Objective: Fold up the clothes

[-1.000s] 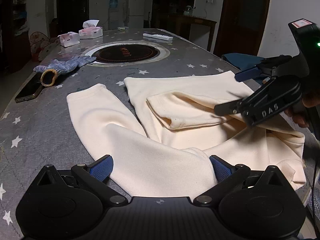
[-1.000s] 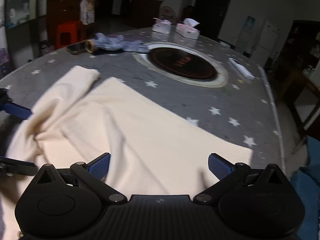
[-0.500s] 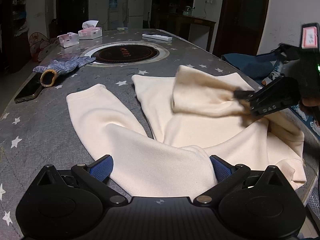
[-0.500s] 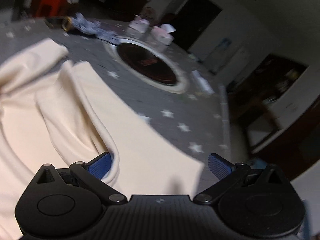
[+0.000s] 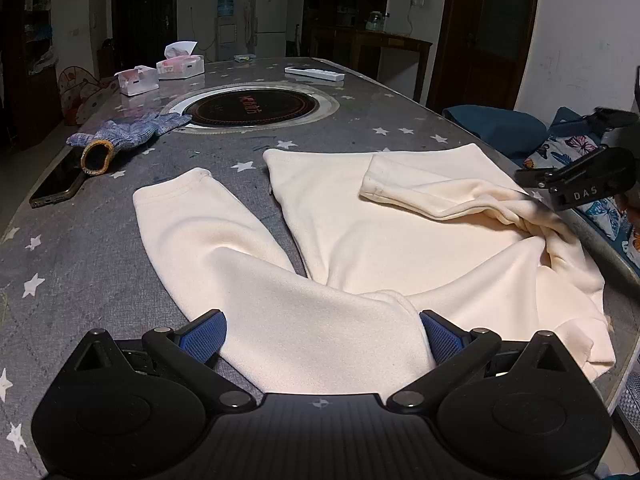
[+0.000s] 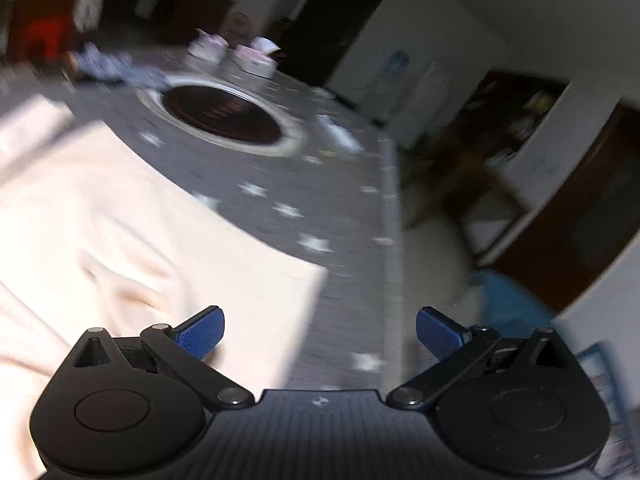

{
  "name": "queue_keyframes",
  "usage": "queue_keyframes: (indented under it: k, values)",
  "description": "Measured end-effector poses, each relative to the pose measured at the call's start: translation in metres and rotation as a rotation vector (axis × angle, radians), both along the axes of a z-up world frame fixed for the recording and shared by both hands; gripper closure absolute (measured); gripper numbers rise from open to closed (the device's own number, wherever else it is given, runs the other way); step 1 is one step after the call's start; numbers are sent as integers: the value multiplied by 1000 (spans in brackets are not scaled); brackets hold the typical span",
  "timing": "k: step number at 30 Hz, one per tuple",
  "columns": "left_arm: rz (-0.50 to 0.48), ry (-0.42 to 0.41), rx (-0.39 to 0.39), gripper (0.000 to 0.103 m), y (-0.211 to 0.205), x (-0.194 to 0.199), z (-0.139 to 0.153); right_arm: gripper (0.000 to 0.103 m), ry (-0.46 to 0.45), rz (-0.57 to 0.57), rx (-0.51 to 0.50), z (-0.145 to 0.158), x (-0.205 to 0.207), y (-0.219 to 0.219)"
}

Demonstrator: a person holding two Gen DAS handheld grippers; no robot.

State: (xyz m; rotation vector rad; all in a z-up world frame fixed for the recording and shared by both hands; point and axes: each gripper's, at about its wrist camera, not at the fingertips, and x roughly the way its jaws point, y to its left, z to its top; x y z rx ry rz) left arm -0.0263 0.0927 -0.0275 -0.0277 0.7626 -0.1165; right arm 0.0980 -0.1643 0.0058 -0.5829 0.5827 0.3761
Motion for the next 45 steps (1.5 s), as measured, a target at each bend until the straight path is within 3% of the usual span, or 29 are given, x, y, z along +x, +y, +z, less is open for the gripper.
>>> queue_keyframes:
  k: [7,12,17,22,29,39,45]
  values:
    - [-3,2,-1,0,1,0,0,0,91,133,103,3,-1,27]
    - [-3,1,-1,0,1,1,0,0,150,256,79,-7,-4,50]
    - [-4,2,-1,0,1,0,0,0,144,264,9,-22,4,63]
    - [-8,1,1,0,1,0,0,0,67,186,-66,-29,8,53]
    - [-10,6,7,0,1,1,-1,0,-152,50,-289,-42,-3,36]
    - [-14,8,16,0,0,1,-1,0,-161,-195,-323,-38,6,-26]
    - [-14,9,23,0,0,2,-1,0,-119,-336,-266,-39,0,-67]
